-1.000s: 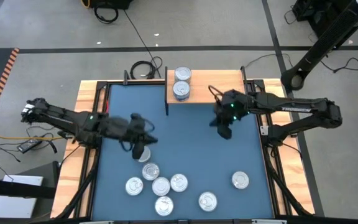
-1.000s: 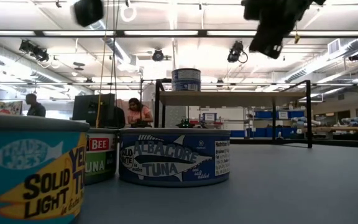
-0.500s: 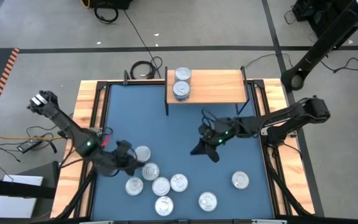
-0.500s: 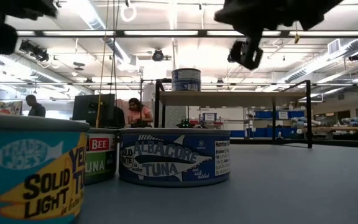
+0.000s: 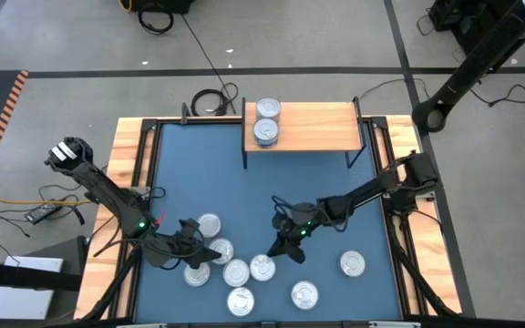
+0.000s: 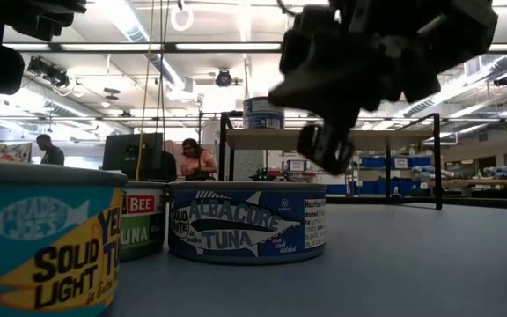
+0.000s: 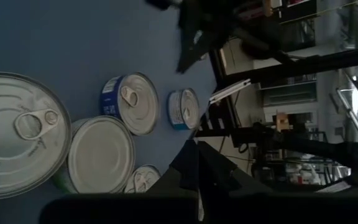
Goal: Stack canned seafood by type on shelf
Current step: Put the blue tuna can on the shelf
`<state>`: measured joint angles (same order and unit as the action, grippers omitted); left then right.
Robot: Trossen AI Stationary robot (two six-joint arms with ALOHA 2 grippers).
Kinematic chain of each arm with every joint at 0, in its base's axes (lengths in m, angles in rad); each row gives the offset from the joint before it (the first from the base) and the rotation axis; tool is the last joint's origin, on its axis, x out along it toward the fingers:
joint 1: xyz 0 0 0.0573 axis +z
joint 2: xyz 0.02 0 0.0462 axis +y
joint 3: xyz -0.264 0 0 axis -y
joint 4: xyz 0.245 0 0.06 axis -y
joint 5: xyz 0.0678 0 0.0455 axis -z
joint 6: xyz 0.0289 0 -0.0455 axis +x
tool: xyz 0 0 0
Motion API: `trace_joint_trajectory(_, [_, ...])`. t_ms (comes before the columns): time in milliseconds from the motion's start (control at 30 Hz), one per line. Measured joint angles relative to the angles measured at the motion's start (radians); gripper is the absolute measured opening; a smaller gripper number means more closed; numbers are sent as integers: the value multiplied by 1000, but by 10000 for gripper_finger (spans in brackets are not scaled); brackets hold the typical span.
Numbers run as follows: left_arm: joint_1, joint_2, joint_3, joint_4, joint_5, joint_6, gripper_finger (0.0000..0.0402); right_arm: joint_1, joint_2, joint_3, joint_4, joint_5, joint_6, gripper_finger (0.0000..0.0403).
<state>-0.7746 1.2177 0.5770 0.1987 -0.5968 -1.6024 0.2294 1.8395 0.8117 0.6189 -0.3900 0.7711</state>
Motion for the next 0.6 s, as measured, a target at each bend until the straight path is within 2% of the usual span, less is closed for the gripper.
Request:
trace_joint_trajectory(367, [0, 0, 0, -1, 7, 6, 4, 48, 177, 115, -8, 2, 6, 0])
trace_joint_trajectory(600, [0, 0, 0, 3, 6, 7, 5, 27, 150, 128, -190, 138, 23, 0])
